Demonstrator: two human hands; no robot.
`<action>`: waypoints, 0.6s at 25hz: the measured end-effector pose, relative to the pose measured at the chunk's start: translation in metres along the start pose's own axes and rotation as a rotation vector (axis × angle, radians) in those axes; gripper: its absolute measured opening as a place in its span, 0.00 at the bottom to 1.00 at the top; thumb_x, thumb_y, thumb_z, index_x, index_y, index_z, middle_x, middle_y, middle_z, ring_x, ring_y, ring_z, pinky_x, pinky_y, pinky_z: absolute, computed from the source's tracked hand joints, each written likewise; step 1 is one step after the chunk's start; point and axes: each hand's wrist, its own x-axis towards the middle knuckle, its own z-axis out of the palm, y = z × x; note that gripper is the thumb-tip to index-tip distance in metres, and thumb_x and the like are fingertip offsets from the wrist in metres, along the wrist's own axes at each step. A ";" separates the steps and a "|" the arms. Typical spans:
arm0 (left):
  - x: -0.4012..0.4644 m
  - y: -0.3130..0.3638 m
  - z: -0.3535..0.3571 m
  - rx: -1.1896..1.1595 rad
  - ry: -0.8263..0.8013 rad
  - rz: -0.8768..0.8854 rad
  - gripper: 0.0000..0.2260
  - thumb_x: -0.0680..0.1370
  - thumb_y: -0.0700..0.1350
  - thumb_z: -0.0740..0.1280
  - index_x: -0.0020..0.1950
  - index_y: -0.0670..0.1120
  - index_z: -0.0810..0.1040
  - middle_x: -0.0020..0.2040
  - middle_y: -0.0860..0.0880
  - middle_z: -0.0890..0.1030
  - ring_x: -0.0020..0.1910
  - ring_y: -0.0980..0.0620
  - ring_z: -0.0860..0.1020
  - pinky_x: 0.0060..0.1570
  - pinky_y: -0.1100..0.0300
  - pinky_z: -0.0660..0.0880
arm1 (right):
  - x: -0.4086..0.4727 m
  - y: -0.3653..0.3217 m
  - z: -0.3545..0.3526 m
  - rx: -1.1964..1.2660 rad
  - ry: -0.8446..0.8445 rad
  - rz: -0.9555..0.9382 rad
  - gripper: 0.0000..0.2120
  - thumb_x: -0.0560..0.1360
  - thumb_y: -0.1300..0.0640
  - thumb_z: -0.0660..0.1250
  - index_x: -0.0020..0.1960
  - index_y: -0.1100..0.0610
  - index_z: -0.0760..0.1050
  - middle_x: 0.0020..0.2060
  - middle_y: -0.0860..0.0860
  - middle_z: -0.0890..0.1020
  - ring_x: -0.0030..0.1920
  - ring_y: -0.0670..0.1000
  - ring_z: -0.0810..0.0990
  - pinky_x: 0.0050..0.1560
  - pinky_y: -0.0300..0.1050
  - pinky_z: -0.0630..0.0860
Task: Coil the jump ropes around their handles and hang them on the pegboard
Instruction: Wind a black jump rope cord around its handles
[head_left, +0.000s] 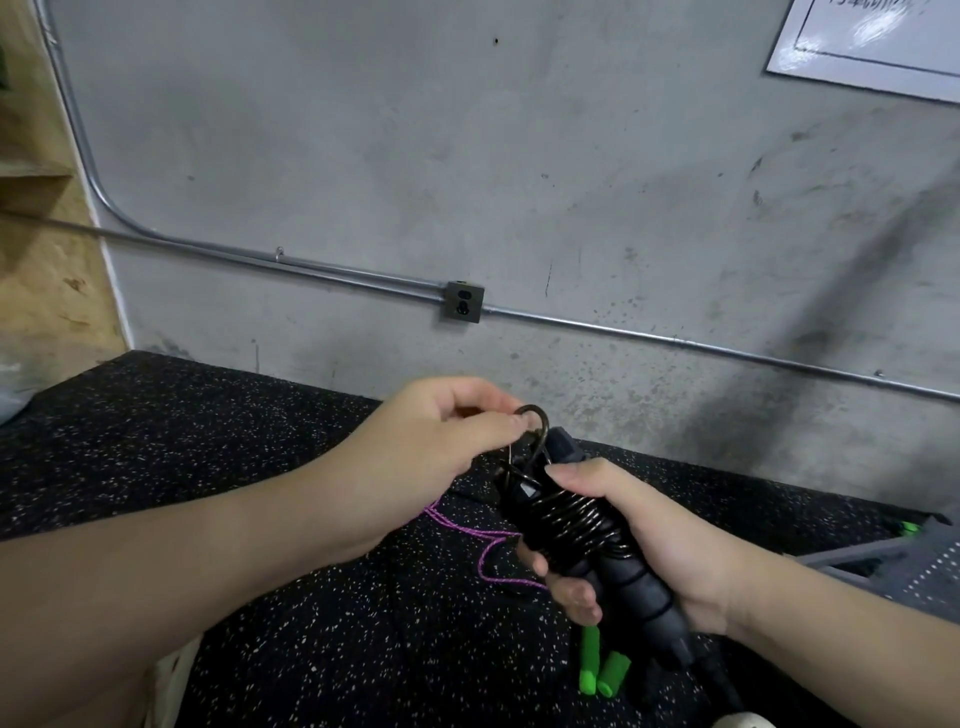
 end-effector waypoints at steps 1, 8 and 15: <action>-0.002 -0.002 0.000 0.030 -0.022 0.019 0.04 0.78 0.50 0.73 0.45 0.51 0.85 0.29 0.62 0.77 0.30 0.63 0.72 0.44 0.62 0.68 | -0.003 0.006 0.001 0.067 0.017 -0.027 0.17 0.69 0.43 0.79 0.48 0.57 0.87 0.22 0.47 0.78 0.19 0.39 0.75 0.28 0.28 0.71; -0.009 -0.003 -0.001 0.221 -0.079 0.090 0.08 0.80 0.51 0.69 0.44 0.49 0.83 0.38 0.53 0.84 0.34 0.55 0.78 0.46 0.57 0.76 | -0.030 0.035 0.013 0.537 -0.047 -0.154 0.23 0.73 0.39 0.70 0.56 0.57 0.79 0.37 0.59 0.78 0.27 0.53 0.75 0.31 0.43 0.74; -0.004 -0.005 0.011 0.138 0.058 0.103 0.12 0.81 0.48 0.70 0.41 0.44 0.82 0.35 0.45 0.82 0.34 0.50 0.77 0.39 0.49 0.77 | -0.051 0.032 0.021 0.425 0.117 -0.143 0.27 0.74 0.36 0.65 0.52 0.62 0.78 0.42 0.61 0.82 0.36 0.57 0.82 0.41 0.49 0.82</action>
